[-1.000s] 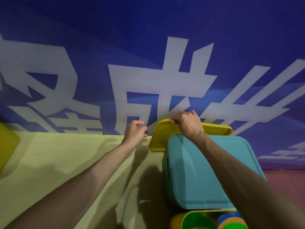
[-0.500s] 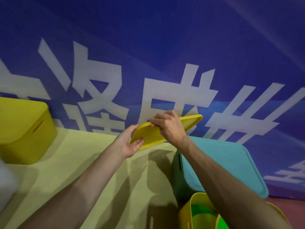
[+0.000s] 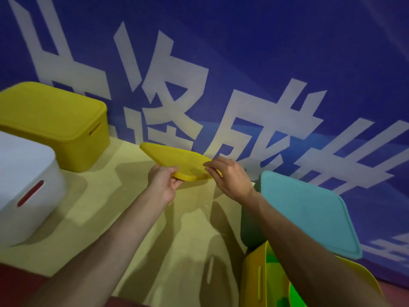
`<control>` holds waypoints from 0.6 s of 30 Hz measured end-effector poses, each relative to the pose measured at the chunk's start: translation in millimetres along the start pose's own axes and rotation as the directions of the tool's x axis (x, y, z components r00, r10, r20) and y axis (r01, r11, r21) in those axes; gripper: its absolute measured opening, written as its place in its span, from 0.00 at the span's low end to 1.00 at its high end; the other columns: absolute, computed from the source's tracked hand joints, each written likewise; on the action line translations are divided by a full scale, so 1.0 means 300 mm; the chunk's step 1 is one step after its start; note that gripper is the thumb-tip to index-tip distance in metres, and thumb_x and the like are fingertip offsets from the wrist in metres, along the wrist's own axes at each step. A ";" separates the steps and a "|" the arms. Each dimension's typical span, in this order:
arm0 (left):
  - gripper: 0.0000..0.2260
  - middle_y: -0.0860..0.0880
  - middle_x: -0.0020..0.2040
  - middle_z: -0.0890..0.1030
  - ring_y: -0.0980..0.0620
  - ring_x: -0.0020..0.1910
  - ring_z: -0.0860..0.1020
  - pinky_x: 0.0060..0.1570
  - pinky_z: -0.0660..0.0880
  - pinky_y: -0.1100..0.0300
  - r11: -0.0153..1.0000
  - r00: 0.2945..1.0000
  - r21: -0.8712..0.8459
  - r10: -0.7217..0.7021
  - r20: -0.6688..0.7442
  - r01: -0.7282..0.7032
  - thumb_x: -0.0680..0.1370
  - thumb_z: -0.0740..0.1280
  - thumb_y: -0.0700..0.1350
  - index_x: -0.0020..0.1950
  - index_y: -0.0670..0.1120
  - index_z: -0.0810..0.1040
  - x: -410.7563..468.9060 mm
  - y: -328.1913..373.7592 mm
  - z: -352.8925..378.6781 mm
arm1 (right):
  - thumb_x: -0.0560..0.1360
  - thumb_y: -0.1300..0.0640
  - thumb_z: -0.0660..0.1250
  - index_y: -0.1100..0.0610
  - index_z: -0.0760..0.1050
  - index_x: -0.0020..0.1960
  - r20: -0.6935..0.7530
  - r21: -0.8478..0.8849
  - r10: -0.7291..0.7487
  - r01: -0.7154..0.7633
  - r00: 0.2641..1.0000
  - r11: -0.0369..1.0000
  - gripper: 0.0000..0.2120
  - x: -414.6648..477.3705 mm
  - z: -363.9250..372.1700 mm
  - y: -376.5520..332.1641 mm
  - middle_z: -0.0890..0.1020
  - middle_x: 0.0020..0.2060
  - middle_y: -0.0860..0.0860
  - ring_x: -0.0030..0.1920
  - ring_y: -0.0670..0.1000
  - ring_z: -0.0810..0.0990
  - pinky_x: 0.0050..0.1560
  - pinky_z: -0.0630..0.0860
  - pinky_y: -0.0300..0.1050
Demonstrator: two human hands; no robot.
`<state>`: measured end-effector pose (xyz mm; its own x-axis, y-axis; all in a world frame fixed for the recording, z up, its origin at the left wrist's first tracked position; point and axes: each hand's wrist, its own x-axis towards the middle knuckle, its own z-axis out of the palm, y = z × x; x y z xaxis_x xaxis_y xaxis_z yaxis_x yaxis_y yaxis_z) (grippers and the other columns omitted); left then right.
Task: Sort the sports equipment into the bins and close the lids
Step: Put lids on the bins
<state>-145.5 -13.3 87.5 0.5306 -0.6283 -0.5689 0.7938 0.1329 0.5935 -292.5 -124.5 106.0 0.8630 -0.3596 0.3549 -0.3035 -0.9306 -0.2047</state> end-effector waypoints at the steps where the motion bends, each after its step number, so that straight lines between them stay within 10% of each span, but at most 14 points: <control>1: 0.15 0.44 0.53 0.79 0.43 0.50 0.78 0.56 0.74 0.44 0.999 1.000 0.024 0.027 0.011 -0.028 0.77 0.59 0.29 0.59 0.45 0.73 -0.015 -0.001 -0.018 | 0.80 0.53 0.60 0.56 0.80 0.56 -0.032 0.011 0.013 -0.012 0.999 1.000 0.13 -0.015 -0.009 0.000 0.82 0.49 0.51 0.46 0.52 0.81 0.45 0.78 0.49; 18: 0.22 0.45 0.67 0.71 0.44 0.64 0.71 0.59 0.67 0.50 0.991 0.993 -0.059 0.118 -0.022 -0.119 0.81 0.50 0.31 0.73 0.46 0.64 -0.426 -0.280 -0.119 | 0.81 0.45 0.55 0.57 0.57 0.76 -0.014 0.383 0.572 -0.524 0.820 0.761 0.27 -0.430 -0.295 0.116 0.65 0.73 0.56 0.71 0.56 0.67 0.69 0.67 0.53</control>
<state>-269.4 83.3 90.0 0.6267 -0.5911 -0.5078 0.7413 0.2515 0.6222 -450.2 -116.5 133.9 0.5286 -0.8280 0.1868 -0.5285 -0.4933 -0.6909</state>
